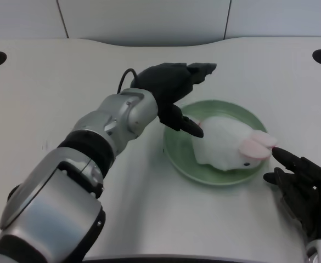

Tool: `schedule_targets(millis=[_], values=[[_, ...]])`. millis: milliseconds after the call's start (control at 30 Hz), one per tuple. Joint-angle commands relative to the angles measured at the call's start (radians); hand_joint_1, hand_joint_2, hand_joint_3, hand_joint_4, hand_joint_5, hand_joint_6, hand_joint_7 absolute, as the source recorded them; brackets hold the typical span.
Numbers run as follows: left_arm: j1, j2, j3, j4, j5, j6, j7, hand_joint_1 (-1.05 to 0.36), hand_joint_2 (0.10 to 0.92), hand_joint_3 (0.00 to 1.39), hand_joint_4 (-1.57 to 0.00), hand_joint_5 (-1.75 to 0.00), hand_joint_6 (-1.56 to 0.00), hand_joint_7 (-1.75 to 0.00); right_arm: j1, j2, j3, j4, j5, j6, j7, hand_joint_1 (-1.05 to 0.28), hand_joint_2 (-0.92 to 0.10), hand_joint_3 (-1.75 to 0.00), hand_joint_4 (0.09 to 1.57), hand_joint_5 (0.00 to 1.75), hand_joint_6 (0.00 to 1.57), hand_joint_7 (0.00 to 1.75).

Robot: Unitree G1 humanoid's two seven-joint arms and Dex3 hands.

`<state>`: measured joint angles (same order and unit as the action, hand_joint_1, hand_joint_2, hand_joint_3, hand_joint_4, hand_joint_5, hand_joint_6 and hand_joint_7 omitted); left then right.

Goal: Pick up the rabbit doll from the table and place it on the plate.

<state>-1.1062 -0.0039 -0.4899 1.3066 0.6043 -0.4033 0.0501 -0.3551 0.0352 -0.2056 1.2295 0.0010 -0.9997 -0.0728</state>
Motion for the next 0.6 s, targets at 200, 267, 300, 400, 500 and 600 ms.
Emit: schedule_targets(millis=[200, 267, 300, 400, 500, 600], values=[[0.158, 0.14, 0.191, -0.073, -0.225, -0.171, -0.189, -0.89, 0.921, 0.04, 0.0, -0.64, 0.0, -0.4, -0.012, -0.022, -0.011, 0.002, 0.003, 0.038, -0.002, -0.29, -0.92, -0.28, 0.66, 0.89, 0.94, 0.01], [0.197, 0.165, 0.231, -0.101, -0.275, -0.196, -0.233, -0.86, 0.921, 0.06, 0.0, -0.8, -0.03, -0.46, -0.011, -0.023, -0.006, -0.003, -0.006, 0.044, -0.015, -0.3, -0.92, -0.29, 0.67, 0.89, 0.94, 0.0], [0.226, 0.18, 0.255, -0.124, -0.303, -0.207, -0.25, -0.84, 0.921, 0.07, 0.0, -0.84, -0.04, -0.48, -0.01, -0.023, -0.005, -0.005, -0.007, 0.04, -0.014, -0.3, -0.92, -0.29, 0.67, 0.89, 0.94, 0.01], [0.324, 0.2, 0.351, -0.212, -0.434, -0.205, -0.326, -0.72, 0.921, 0.21, -0.01, -1.08, -0.12, -0.54, -0.009, -0.019, -0.006, -0.01, -0.004, 0.029, -0.011, -0.3, -0.92, -0.29, 0.67, 0.88, 0.95, 0.01], [0.442, 0.203, 0.453, -0.345, -0.591, -0.161, -0.406, -0.64, 0.921, 0.27, -0.12, -1.19, -0.21, -0.55, -0.007, -0.019, -0.006, -0.013, -0.005, 0.024, -0.009, -0.3, -0.92, -0.29, 0.67, 0.88, 0.96, 0.02], [0.548, 0.22, 0.501, -0.5, -0.672, -0.082, -0.452, -0.65, 0.921, 0.33, -0.17, -1.19, -0.28, -0.48, -0.003, -0.023, -0.002, -0.021, -0.005, 0.033, 0.0, -0.31, -0.92, -0.3, 0.66, 0.88, 0.96, 0.02]])
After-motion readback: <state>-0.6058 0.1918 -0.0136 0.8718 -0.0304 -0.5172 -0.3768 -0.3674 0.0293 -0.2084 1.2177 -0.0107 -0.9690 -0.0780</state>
